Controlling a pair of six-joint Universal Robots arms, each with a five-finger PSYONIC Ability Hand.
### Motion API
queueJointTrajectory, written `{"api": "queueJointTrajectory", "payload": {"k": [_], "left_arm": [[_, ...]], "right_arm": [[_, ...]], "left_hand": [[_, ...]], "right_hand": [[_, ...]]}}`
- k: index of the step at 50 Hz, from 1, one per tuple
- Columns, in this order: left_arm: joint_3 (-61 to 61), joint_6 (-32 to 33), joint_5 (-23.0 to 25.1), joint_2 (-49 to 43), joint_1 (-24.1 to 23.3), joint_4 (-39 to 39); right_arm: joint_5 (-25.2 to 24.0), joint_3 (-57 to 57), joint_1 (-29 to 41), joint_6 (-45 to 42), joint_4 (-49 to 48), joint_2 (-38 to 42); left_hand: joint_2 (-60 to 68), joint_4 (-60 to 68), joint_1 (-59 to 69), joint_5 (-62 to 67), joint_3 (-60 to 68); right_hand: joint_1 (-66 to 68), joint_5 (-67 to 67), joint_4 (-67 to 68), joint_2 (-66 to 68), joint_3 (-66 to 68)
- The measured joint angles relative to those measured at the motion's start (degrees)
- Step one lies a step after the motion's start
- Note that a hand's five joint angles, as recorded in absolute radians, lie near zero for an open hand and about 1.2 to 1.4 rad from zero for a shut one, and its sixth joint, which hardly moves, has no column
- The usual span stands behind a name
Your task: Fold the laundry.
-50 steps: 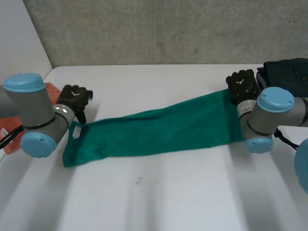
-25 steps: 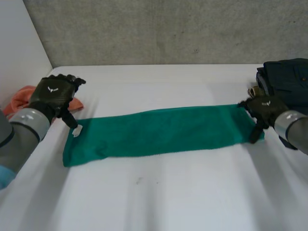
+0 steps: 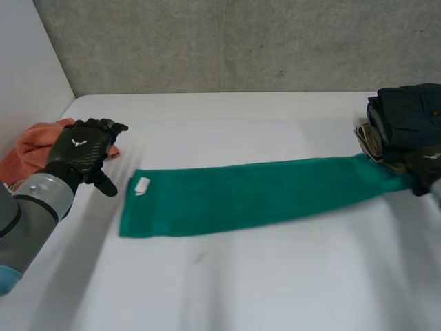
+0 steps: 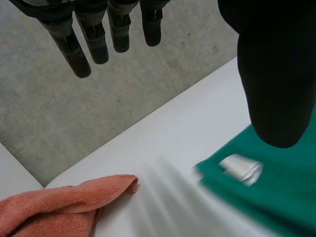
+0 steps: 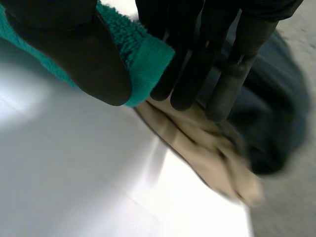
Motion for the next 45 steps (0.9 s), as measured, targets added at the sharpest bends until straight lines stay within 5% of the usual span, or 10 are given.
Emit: {"api": "queueJointTrajectory", "payload": {"k": [8, 14, 21, 27, 33, 39, 45], "left_arm": [[-1.82, -1.00, 0.68, 2.63, 0.78, -0.05], [-2.76, -2.03, 0.93, 3.42, 0.98, -0.13], [-3.12, -3.54, 0.95, 4.10, 1.33, -0.28], [-3.28, -4.53, 0.93, 5.03, 1.34, -0.69], [-3.93, -4.79, 0.93, 6.00, 0.71, -1.06], [-4.27, -4.71, 0.87, 6.08, -0.71, -1.02], [-3.61, -4.68, 0.79, 5.93, -2.52, -0.74]], "right_arm": [[-3.46, 0.61, -8.72, -10.08, 0.74, -2.50], [-1.93, -2.70, -7.60, -15.89, 1.07, -2.14], [-4.28, -2.87, 8.07, -18.50, -3.92, -4.24], [-14.24, 0.49, 24.92, -18.76, -14.17, -5.36], [-21.45, 0.36, 40.22, -18.77, -21.44, 2.16], [-18.92, -4.45, 47.93, -20.50, -17.57, 9.93], [-9.30, -6.46, 48.58, -15.10, -13.36, 7.68]], "left_hand": [[0.00, 0.00, 0.00, 0.00, 0.00], [0.00, 0.00, 0.00, 0.00, 0.00], [0.00, 0.00, 0.00, 0.00, 0.00], [0.00, 0.00, 0.00, 0.00, 0.00], [0.00, 0.00, 0.00, 0.00, 0.00], [0.00, 0.00, 0.00, 0.00, 0.00], [0.00, 0.00, 0.00, 0.00, 0.00]], "right_hand": [[0.00, 0.00, 0.00, 0.00, 0.00], [0.00, 0.00, 0.00, 0.00, 0.00], [0.00, 0.00, 0.00, 0.00, 0.00], [0.00, 0.00, 0.00, 0.00, 0.00], [0.00, 0.00, 0.00, 0.00, 0.00], [0.00, 0.00, 0.00, 0.00, 0.00], [0.00, 0.00, 0.00, 0.00, 0.00]]}}
